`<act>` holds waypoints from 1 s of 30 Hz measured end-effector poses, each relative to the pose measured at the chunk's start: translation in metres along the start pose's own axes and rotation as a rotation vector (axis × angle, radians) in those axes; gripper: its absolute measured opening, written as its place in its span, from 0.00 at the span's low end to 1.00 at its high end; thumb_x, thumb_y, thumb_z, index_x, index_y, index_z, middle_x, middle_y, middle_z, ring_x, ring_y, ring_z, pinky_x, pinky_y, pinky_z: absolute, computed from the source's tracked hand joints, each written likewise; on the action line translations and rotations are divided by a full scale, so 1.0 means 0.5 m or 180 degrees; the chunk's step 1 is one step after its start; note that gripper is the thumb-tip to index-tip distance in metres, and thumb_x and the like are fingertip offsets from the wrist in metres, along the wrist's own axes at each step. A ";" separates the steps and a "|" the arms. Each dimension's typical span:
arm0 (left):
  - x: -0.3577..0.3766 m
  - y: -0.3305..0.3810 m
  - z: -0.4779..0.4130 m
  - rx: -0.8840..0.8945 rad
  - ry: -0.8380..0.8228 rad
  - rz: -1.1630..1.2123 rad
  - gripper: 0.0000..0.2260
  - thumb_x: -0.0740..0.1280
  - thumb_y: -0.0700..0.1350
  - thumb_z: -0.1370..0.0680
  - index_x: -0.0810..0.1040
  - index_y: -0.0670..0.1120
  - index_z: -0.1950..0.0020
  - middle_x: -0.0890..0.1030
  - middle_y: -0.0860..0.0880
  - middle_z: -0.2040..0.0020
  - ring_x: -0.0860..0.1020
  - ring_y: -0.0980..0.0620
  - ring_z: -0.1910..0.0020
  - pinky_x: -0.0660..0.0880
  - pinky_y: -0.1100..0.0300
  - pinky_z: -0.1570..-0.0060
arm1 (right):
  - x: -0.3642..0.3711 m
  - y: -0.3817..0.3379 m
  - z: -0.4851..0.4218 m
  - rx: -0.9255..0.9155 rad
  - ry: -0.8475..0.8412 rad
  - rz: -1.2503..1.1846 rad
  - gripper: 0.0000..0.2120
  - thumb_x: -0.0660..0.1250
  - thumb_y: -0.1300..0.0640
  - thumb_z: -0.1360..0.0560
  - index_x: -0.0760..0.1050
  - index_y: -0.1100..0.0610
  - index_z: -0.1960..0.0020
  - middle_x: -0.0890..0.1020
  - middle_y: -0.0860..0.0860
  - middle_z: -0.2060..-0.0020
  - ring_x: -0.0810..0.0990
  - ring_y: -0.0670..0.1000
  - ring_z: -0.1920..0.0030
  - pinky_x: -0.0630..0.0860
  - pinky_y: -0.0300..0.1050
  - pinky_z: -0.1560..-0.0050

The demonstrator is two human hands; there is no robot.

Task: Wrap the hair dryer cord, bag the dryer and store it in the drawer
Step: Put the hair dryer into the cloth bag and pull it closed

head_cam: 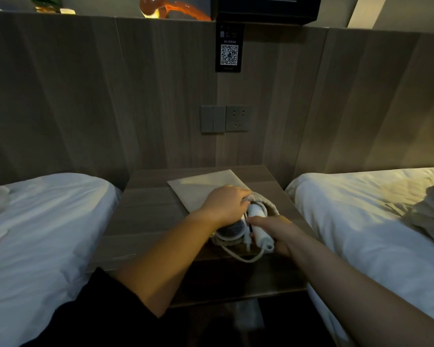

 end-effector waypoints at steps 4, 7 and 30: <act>0.005 0.001 0.006 0.0072 0.0155 0.0150 0.17 0.55 0.48 0.19 0.69 0.50 0.30 0.72 0.52 0.30 0.67 0.51 0.31 0.63 0.55 0.32 | -0.017 0.002 0.017 -0.0279 -0.0107 0.0773 0.20 0.68 0.47 0.29 0.73 0.59 0.43 0.79 0.55 0.57 0.78 0.52 0.60 0.75 0.44 0.63; 0.012 0.001 0.011 0.0103 0.0193 0.0285 0.17 0.55 0.47 0.18 0.69 0.48 0.30 0.71 0.51 0.30 0.66 0.52 0.30 0.60 0.58 0.31 | -0.027 0.022 0.016 -0.0336 -0.0120 0.0609 0.22 0.69 0.48 0.30 0.74 0.60 0.43 0.81 0.59 0.53 0.81 0.57 0.53 0.80 0.55 0.50; -0.012 0.004 0.048 0.0281 0.0067 0.0725 0.17 0.56 0.45 0.18 0.70 0.47 0.30 0.69 0.50 0.28 0.62 0.57 0.27 0.53 0.69 0.35 | 0.016 -0.005 0.024 0.0131 -0.0210 -0.1340 0.05 0.69 0.65 0.29 0.75 0.66 0.56 0.78 0.61 0.66 0.79 0.52 0.77 0.76 0.42 0.80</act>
Point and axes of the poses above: each hand's wrist, its own z-axis away from the middle knuckle, its own x-axis out of the palm, y = z × x, the point moved 6 cm from there along -z, towards the middle knuckle
